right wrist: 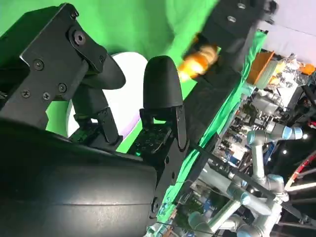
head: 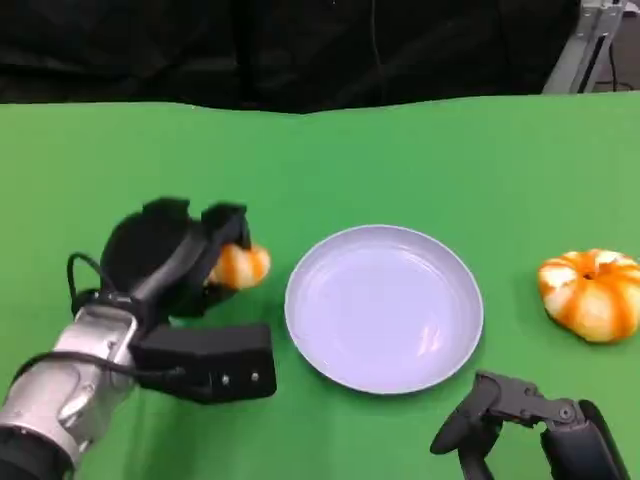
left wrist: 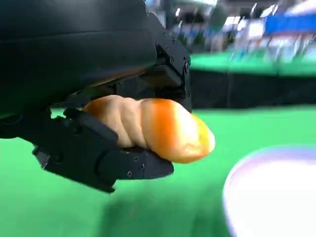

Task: Grasp the bread from the table and place it into the plate.

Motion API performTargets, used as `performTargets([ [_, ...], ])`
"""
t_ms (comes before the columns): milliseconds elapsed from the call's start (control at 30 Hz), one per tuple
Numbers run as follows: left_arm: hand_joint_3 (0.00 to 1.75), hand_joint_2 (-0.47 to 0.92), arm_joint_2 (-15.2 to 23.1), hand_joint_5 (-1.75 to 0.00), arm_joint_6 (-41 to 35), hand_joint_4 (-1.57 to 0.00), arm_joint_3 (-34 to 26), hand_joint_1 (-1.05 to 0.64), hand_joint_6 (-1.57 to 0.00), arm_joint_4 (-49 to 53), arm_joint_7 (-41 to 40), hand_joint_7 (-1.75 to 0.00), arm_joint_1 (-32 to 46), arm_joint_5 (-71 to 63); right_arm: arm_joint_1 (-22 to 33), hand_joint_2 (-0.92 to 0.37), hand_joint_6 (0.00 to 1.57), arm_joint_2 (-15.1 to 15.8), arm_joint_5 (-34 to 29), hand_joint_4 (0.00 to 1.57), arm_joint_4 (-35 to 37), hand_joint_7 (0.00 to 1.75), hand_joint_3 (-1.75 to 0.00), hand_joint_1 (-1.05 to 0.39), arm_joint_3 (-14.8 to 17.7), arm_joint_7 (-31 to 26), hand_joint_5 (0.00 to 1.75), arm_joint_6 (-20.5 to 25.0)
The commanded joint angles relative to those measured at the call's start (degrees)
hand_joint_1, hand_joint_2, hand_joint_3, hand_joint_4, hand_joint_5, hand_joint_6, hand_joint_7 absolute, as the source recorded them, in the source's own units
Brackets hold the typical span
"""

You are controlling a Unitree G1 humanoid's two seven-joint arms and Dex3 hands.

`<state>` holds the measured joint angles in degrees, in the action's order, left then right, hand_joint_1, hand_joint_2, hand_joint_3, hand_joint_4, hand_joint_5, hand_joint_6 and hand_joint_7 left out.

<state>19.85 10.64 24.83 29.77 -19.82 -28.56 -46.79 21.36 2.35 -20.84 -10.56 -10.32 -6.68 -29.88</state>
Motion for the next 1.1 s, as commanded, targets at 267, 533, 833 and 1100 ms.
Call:
performTargets([
  [267, 1.28, 0.37, -2.9, -1.75, 3.1, -0.9, 0.3, -0.18, -0.74, -8.0, -6.4, -1.67, 1.4, -0.9, 0.2, -0.21, 0.89, 0.3, 0.4, 0.85, -0.3, 1.26, -1.45, 0.1, 0.1, -0.3, 1.52, 0.0],
  [533, 1.28, 0.31, -10.8, -1.75, 4.4, -0.91, 2.2, -0.16, -0.74, -0.4, -7.2, -1.68, -2.7, 0.5, 0.0, -0.22, 0.89, 0.1, 0.4, 0.85, -0.1, 1.26, -1.44, 0.11, -0.1, -0.3, 1.51, 0.1],
  [833, 1.3, 0.29, -17.3, -1.75, 3.5, -0.89, 4.0, -0.15, -0.74, 10.5, -6.4, -1.67, -8.2, 0.7, 0.4, -0.21, 0.89, 0.3, 0.2, 0.85, 0.0, 1.24, -1.46, 0.08, 0.0, -0.5, 1.52, -0.5],
  [1100, 0.51, 0.73, -21.0, -1.05, 2.6, -0.56, 6.5, -0.26, -0.56, 19.9, 2.8, -0.68, -12.7, 2.6, 0.4, -0.22, 0.89, 0.3, 0.5, 0.84, 0.2, 1.24, -1.45, 0.08, 0.0, -0.4, 1.52, -0.6],
])
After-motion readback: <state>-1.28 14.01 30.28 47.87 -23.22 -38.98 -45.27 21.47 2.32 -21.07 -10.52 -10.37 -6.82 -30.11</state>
